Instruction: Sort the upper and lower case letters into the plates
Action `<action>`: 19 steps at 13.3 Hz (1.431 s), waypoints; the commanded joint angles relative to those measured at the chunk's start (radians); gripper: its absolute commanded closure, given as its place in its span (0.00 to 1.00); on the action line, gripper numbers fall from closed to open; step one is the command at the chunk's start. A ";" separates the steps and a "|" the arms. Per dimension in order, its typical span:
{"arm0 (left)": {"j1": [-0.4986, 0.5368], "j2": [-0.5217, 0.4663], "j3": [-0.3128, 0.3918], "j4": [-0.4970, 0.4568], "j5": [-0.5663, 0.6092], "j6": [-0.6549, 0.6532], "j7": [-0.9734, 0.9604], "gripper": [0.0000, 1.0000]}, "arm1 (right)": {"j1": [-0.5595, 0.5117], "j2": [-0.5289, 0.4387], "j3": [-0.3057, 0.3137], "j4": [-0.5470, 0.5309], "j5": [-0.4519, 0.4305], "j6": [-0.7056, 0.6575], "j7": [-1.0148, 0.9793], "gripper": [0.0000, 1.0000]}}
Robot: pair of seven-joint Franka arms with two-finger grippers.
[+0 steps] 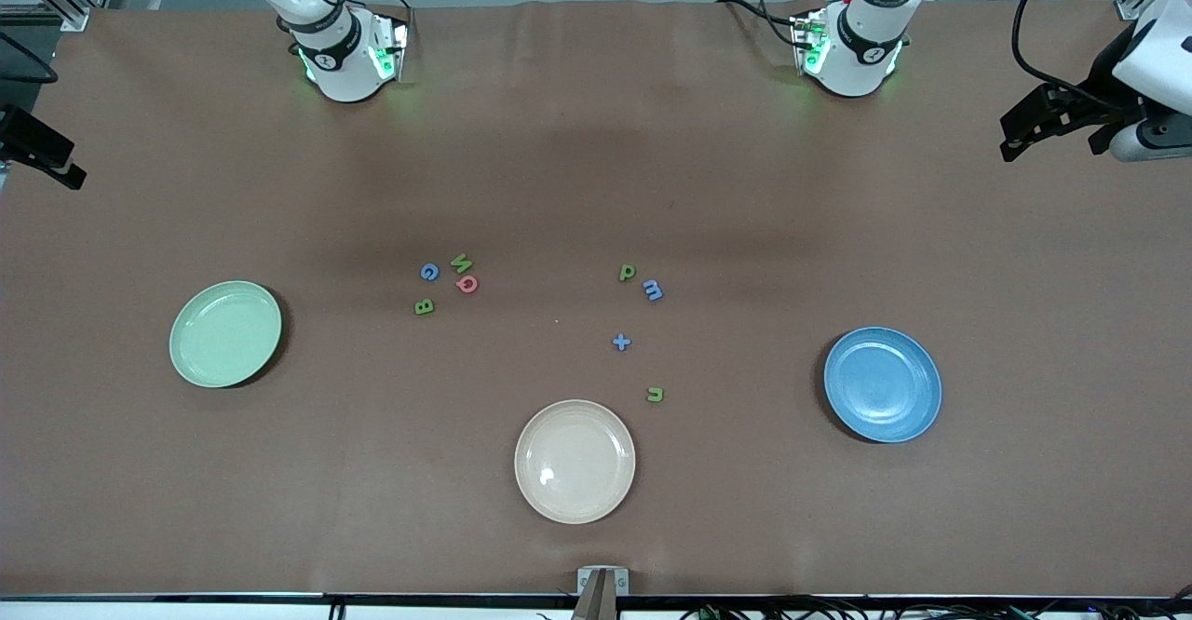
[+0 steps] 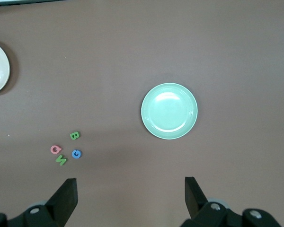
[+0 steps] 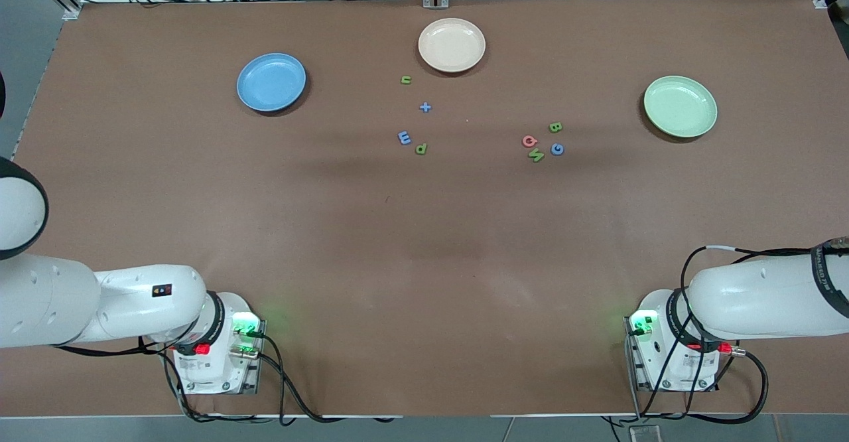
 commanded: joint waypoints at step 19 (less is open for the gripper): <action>-0.344 0.487 -0.087 -0.152 0.092 0.567 -0.685 0.00 | 0.245 0.249 0.014 -0.134 0.019 0.080 0.019 0.00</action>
